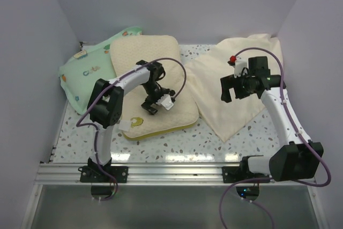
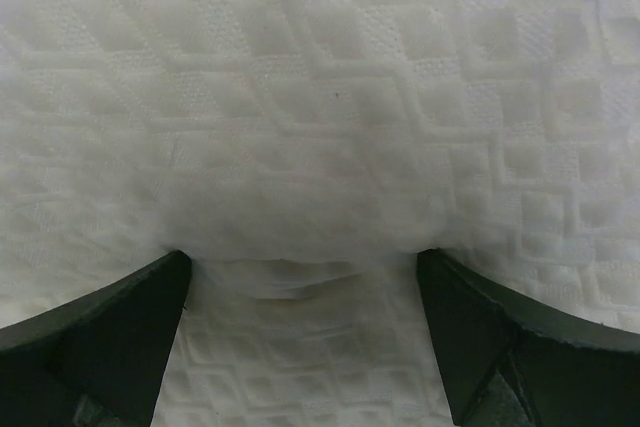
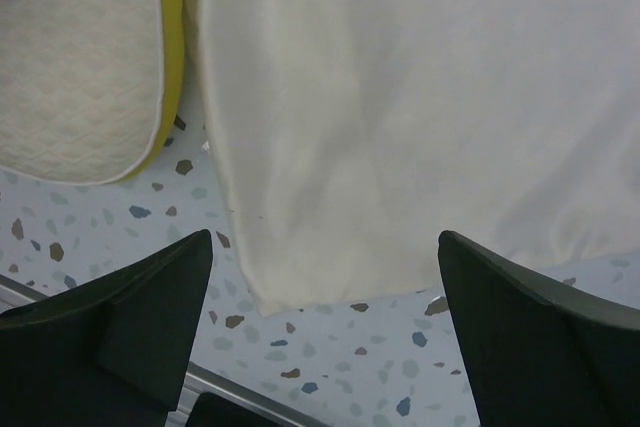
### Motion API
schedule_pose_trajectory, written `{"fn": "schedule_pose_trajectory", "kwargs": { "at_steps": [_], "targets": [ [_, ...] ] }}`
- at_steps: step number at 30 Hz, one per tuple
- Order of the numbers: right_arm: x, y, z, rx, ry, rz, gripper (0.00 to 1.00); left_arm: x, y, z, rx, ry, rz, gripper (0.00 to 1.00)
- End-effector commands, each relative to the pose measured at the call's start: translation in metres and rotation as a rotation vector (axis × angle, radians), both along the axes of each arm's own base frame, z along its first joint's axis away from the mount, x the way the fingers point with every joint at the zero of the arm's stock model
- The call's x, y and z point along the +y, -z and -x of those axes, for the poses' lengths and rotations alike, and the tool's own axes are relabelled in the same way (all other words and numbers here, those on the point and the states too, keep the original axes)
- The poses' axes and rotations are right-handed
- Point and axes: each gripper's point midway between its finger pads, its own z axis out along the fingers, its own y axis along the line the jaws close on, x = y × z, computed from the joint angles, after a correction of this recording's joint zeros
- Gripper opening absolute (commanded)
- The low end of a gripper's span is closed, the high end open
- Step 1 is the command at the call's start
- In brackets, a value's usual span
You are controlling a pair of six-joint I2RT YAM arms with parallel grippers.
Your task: Put the pillow into the pillowcase
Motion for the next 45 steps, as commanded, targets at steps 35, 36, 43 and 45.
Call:
{"fn": "schedule_pose_trajectory", "kwargs": {
  "at_steps": [35,36,43,45],
  "targets": [
    [0.014,-0.041,0.004,-0.168,-0.033,-0.089,0.99,0.199,-0.576,-0.014,-1.293,-1.505,1.058,0.00],
    [0.015,-0.043,0.003,-0.173,-0.038,-0.095,0.99,0.205,-0.580,-0.005,-1.312,-1.508,1.051,0.00],
    [0.018,-0.045,-0.002,-0.169,-0.042,-0.114,0.99,0.182,-0.493,-0.002,-1.141,-1.320,0.713,0.00],
    [0.019,-0.043,-0.002,-0.157,-0.046,-0.110,0.99,0.176,-0.445,-0.011,-1.041,-1.315,0.586,0.00]
  ]
}}
